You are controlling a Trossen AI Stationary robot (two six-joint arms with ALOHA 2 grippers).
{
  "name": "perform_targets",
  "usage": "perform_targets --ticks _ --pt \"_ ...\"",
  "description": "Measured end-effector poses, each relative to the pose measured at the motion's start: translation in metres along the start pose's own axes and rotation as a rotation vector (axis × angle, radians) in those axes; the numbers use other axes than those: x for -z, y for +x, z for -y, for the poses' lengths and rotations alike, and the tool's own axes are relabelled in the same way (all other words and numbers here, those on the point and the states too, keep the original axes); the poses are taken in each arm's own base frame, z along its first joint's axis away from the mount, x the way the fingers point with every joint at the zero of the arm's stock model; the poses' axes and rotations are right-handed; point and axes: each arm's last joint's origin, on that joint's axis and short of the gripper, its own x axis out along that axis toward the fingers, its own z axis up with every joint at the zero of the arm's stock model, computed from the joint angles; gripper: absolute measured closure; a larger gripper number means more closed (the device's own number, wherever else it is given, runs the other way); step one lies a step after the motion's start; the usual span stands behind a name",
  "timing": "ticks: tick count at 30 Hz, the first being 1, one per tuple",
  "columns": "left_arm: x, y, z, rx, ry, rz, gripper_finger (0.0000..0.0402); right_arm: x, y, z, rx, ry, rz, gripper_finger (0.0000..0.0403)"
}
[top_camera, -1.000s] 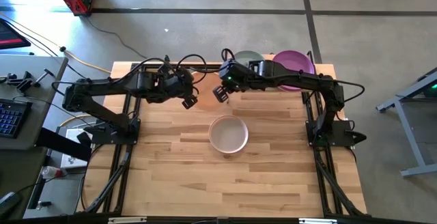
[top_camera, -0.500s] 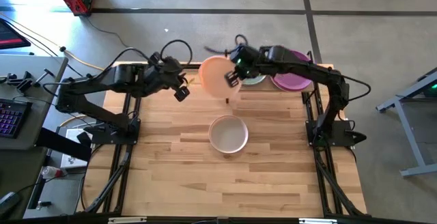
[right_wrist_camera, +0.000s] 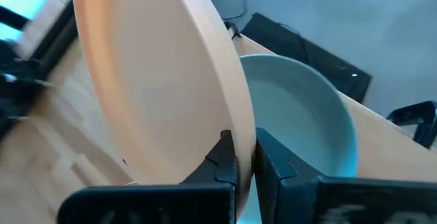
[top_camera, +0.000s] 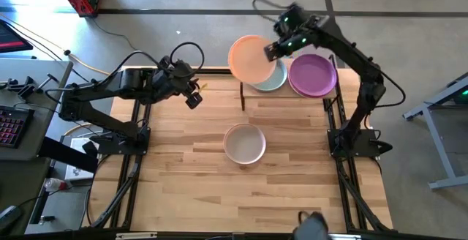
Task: Place and stack plates onto a shelf
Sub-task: Stack the light orange plate on top of the blue plate on the shelf
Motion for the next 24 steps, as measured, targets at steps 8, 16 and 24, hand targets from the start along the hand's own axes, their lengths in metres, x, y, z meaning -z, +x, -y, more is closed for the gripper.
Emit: perform_targets --ticks 8,16,24 --pt "0.0 0.0 0.0 0.0 -0.048 0.0 0.0291 -0.016 -0.012 0.066 -0.166 0.135 -0.01 0.0402" --pt "0.0 0.0 0.0 -0.011 -0.074 0.003 0.0291 -0.015 0.007 0.105 -0.188 0.216 -0.125 0.0402" --pt "0.0 0.0 -0.001 -0.021 -0.074 0.005 0.0291 -0.009 0.024 0.111 -0.196 0.23 -0.247 0.0402"
